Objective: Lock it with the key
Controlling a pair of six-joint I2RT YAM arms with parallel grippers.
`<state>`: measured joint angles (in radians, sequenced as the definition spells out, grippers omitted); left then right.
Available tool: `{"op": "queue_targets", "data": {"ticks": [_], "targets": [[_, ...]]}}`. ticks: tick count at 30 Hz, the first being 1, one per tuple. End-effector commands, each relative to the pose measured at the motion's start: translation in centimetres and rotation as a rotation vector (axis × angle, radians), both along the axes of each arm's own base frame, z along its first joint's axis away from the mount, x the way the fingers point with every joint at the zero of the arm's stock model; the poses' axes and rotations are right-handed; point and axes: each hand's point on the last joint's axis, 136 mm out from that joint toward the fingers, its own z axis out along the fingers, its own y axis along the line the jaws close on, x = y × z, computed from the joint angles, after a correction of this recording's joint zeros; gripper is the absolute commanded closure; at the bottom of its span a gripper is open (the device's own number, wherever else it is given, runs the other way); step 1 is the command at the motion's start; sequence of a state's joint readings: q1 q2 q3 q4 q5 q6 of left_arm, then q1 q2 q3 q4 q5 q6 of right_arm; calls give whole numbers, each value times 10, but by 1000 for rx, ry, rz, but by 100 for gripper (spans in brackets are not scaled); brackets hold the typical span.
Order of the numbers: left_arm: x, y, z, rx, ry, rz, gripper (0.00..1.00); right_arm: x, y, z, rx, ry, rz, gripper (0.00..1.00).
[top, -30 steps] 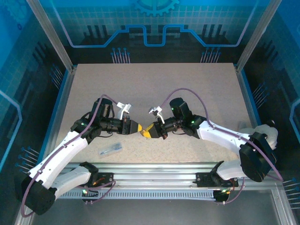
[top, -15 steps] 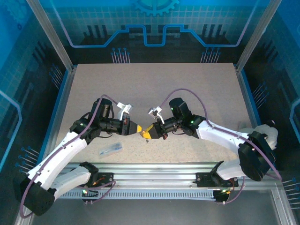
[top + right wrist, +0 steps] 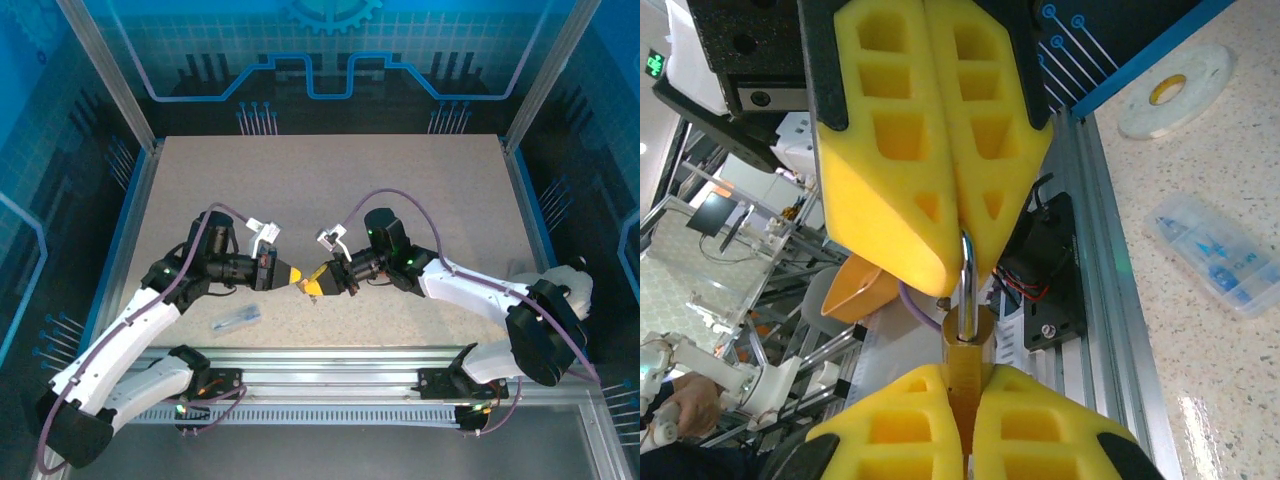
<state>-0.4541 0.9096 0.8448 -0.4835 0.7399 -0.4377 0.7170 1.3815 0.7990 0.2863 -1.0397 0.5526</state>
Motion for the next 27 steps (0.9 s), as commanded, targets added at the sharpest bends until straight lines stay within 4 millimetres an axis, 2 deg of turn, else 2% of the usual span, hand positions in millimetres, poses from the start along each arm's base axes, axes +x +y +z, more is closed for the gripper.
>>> {"op": "queue_targets", "data": {"ticks": [1,27], "targets": [[-3,0,0,8,-22,-11,100,-8,-1,23,97,-46,78,100],[-23,-6,8,-58,-47,-87,100,-12,-2,33,182,-24,136,100]]}}
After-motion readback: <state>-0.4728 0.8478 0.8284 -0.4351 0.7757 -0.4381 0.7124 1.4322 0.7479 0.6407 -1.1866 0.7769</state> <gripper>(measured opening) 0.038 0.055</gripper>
